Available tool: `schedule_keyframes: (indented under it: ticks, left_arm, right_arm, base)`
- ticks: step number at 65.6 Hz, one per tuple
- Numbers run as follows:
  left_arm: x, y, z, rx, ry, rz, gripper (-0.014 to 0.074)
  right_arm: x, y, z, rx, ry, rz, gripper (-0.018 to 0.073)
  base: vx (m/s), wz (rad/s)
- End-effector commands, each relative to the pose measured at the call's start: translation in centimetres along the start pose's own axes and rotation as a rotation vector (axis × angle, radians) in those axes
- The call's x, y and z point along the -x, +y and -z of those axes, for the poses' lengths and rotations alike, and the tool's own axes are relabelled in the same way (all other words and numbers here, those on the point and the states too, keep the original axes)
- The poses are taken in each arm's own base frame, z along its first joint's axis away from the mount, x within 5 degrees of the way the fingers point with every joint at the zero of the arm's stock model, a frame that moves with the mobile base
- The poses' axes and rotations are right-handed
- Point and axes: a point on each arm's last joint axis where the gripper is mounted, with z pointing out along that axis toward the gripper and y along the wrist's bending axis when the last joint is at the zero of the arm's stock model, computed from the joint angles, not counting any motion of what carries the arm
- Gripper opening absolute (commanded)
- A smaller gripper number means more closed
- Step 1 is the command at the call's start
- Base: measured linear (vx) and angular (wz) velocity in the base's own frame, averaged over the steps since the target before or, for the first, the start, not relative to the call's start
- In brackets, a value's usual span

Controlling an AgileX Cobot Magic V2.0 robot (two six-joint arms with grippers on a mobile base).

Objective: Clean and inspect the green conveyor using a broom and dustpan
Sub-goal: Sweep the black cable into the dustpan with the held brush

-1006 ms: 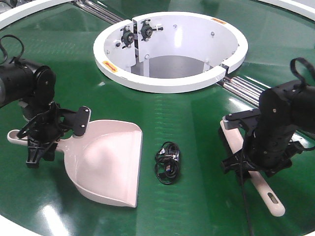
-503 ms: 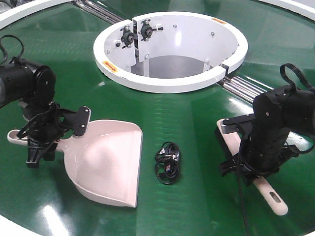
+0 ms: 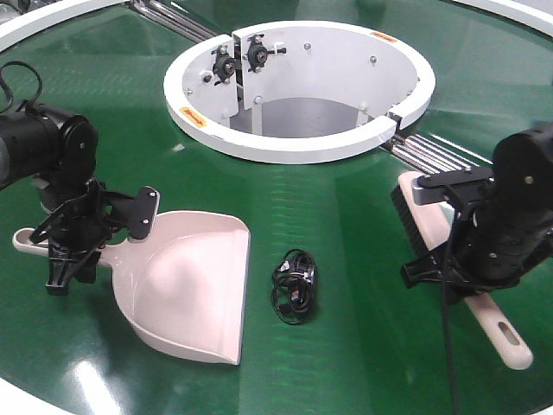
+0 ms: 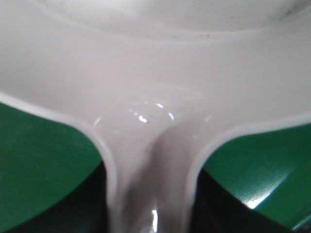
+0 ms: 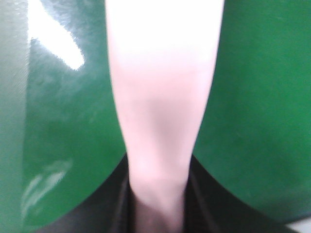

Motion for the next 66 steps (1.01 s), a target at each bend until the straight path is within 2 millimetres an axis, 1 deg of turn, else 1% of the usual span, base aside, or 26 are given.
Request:
schedule_keyframes:
  ticks: [1, 8, 19, 24, 29, 33, 41, 54, 66]
  left_arm:
    - [-0.2, 0.0, 2.5, 0.069, -0.015, 0.021, -0.0007]
    - [-0.2, 0.0, 2.5, 0.069, -0.015, 0.021, -0.0007]
    - [-0.2, 0.0, 2.5, 0.068, -0.015, 0.021, -0.0007]
    - [-0.2, 0.0, 2.5, 0.068, -0.015, 0.021, -0.0007]
    - [-0.2, 0.0, 2.5, 0.068, -0.015, 0.021, -0.0007]
    - [-0.2, 0.0, 2.5, 0.068, -0.015, 0.021, -0.0007]
    - [-0.2, 0.0, 2.5, 0.068, -0.015, 0.021, -0.0007]
    - [-0.2, 0.0, 2.5, 0.068, -0.015, 0.021, -0.0007]
    - [-0.2, 0.0, 2.5, 0.068, -0.015, 0.021, -0.0007]
  right_arm:
    - [-0.6, -0.3, 2.6, 0.005, -0.056, -0.011, -0.0008]
    - [-1.2, 0.0, 2.8, 0.042, -0.014, -0.021, -0.0008]
    - [-2.1, 0.9, 1.6, 0.122, 0.046, -0.050, -0.0005]
    - [-2.3, 1.6, 1.4, 0.127, 0.053, -0.044, -0.0005]
    - [-2.2, 2.8, 1.3, 0.128, 0.063, -0.031, -0.0005]
    - [-1.9, 4.0, 1.2, 0.128, 0.072, -0.022, -0.0005]
    - [-0.6, 6.1, 0.3, 0.114, 0.135, 0.017, -0.0005]
    - [1.3, 8.2, -1.2, 0.094, 0.235, 0.029, -0.0005]
    - [2.6, 10.8, -1.3, 0.137, 0.235, 0.053, -0.0005]
  base:
    - [0.00, 0.00]
    - [0.00, 0.00]
    - [0.00, 0.00]
    - [0.00, 0.00]
    - [0.00, 0.00]
    - [0.00, 0.00]
    - [0.00, 0.00]
    - [0.00, 0.00]
    - [0.00, 0.00]
